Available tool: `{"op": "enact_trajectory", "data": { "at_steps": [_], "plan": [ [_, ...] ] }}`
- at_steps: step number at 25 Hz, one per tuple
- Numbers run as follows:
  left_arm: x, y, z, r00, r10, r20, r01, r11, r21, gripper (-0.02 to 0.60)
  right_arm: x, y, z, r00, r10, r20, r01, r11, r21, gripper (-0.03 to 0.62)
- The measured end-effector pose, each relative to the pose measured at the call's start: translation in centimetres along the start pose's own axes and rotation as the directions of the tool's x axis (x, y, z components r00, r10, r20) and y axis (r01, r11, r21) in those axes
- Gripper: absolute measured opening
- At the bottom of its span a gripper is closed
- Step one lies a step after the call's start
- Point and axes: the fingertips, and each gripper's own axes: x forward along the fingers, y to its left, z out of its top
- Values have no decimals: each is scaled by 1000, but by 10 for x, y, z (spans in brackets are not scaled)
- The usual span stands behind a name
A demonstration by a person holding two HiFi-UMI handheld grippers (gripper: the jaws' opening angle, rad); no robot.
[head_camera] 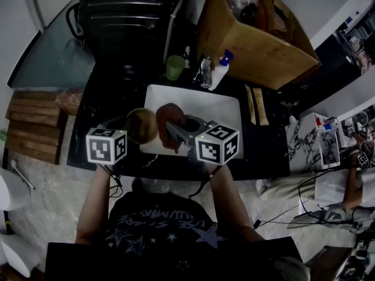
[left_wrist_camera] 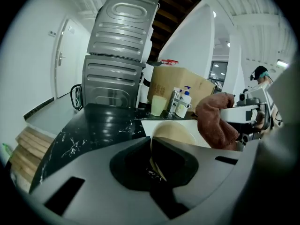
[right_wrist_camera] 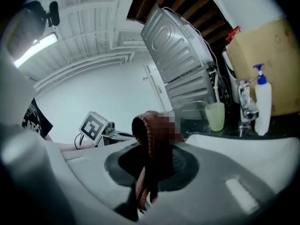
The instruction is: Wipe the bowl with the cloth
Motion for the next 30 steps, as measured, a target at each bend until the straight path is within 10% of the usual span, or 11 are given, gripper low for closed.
{"op": "enact_trajectory", "data": {
  "at_steps": [7, 11, 21, 26, 30],
  "plan": [
    [-28, 18, 28, 993, 16, 117, -6, 996, -86, 21, -18, -23, -37, 989, -126, -74, 115, 984, -137, 57],
    [-38, 9, 47, 985, -29, 171, 50, 992, -120, 21, -2, 4, -44, 998, -58, -36, 49, 974, -220, 57],
    [-42, -11, 32, 981, -177, 80, 181, 982, -55, 21, 1, 20, -13, 997, 5, 75, 23, 929, -369, 57],
    [-51, -29, 21, 940, -341, 6, 340, 938, 66, 20, 3, 31, -4, 984, 174, 34, -143, 893, -427, 57],
    [-68, -44, 17, 869, -494, -38, 492, 852, 178, 21, 17, 45, -6, 952, 299, -66, -297, 850, -436, 57]
  ]
}}
